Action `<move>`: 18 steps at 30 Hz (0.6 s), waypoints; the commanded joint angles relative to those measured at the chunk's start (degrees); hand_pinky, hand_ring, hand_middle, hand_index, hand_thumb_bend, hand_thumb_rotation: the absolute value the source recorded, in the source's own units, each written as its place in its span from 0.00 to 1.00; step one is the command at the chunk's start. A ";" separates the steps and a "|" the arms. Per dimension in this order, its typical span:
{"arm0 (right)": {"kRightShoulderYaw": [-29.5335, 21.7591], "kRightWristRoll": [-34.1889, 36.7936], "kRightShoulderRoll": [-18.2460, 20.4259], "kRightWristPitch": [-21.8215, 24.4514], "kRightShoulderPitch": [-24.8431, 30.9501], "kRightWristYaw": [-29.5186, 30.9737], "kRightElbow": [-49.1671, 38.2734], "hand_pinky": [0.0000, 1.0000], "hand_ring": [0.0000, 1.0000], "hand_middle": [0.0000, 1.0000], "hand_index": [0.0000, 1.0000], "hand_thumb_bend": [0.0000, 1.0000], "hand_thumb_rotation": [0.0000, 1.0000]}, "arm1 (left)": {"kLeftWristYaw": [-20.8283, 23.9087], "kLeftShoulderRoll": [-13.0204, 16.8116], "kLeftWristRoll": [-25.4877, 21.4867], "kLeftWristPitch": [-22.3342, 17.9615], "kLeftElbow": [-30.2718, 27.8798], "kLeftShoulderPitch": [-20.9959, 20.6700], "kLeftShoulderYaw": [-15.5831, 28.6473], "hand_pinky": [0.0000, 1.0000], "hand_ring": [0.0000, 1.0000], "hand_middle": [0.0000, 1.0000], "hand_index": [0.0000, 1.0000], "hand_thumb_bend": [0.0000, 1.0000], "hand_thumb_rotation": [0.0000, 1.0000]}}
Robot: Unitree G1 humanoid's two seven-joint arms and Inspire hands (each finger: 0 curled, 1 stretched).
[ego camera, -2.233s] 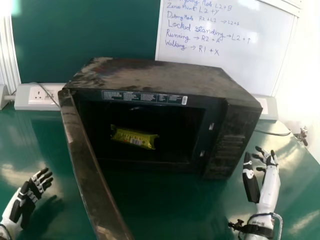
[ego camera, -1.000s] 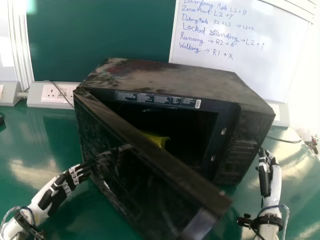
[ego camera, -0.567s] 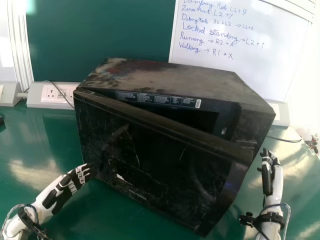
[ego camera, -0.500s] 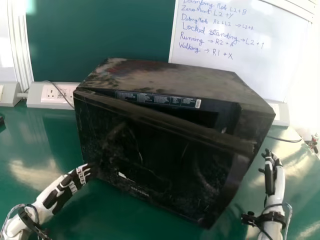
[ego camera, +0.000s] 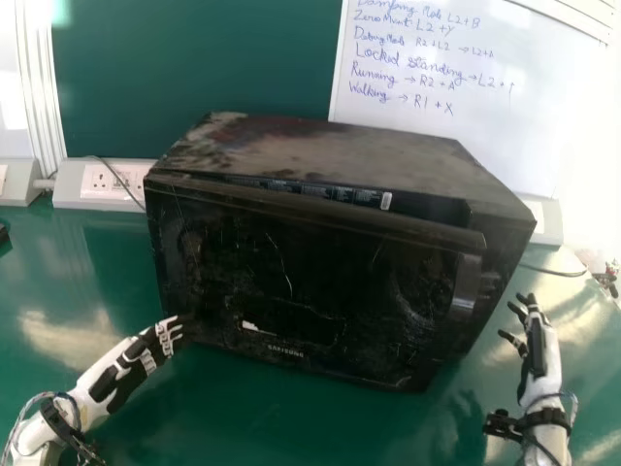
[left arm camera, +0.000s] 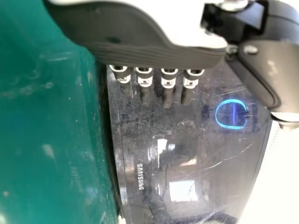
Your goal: Put biscuit inside oven
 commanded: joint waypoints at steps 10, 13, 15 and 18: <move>-1.18 4.07 -0.50 0.89 -0.73 1.93 2.84 0.74 0.82 0.86 0.91 0.70 1.00 | 0.54 -4.08 0.51 -1.37 6.43 -3.41 -2.43 0.50 0.56 0.51 0.47 0.52 0.00; -1.06 4.17 -0.45 0.83 -0.40 1.89 2.58 0.74 0.83 0.86 0.91 0.71 1.00 | 2.28 -5.04 2.09 -3.10 7.93 -5.16 -2.76 0.46 0.54 0.50 0.49 0.52 0.00; -0.95 4.09 -0.46 0.41 -0.09 1.96 2.50 0.75 0.83 0.87 0.91 0.71 1.00 | 3.46 -5.75 3.05 -3.82 8.78 -6.38 -3.15 0.43 0.54 0.50 0.49 0.52 0.00; -0.82 3.82 -0.38 0.20 0.21 1.78 2.19 0.74 0.83 0.87 0.91 0.70 1.00 | 4.91 -6.75 4.08 -3.78 9.98 -8.24 -3.79 0.40 0.54 0.60 0.49 0.52 0.04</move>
